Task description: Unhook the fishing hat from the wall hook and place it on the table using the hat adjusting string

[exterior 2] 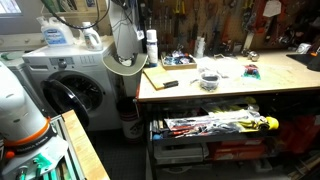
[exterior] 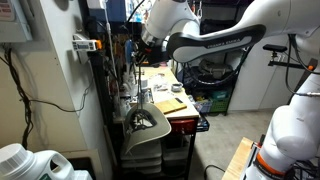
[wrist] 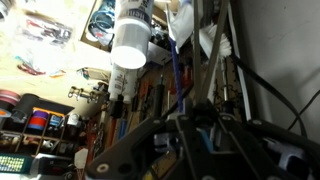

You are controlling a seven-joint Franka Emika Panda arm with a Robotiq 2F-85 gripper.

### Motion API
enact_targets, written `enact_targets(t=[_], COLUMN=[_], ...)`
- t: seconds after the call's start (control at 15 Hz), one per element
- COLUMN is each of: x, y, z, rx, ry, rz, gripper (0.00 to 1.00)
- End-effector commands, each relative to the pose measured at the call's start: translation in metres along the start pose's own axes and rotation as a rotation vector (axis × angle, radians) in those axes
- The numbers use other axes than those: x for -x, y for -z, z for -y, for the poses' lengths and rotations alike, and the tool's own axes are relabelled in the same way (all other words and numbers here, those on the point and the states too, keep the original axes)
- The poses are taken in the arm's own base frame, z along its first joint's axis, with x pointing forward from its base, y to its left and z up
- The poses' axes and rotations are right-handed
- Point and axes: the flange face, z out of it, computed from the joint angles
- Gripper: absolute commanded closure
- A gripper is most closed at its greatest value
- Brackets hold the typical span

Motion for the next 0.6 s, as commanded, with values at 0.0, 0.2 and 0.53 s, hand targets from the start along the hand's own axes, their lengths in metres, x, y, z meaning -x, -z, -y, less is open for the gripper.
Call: enact_targets(t=[0.0, 0.2, 0.53], x=[0.014, 0.021, 0.031], y=[0.024, 0.041, 0.065], z=[-0.007, -0.013, -0.037], rx=[0.025, 0.051, 0.127], ry=[-0.021, -0.03, 0.003], rz=[0.096, 0.14, 0.173], gripper=[0.96, 0.96, 0.96])
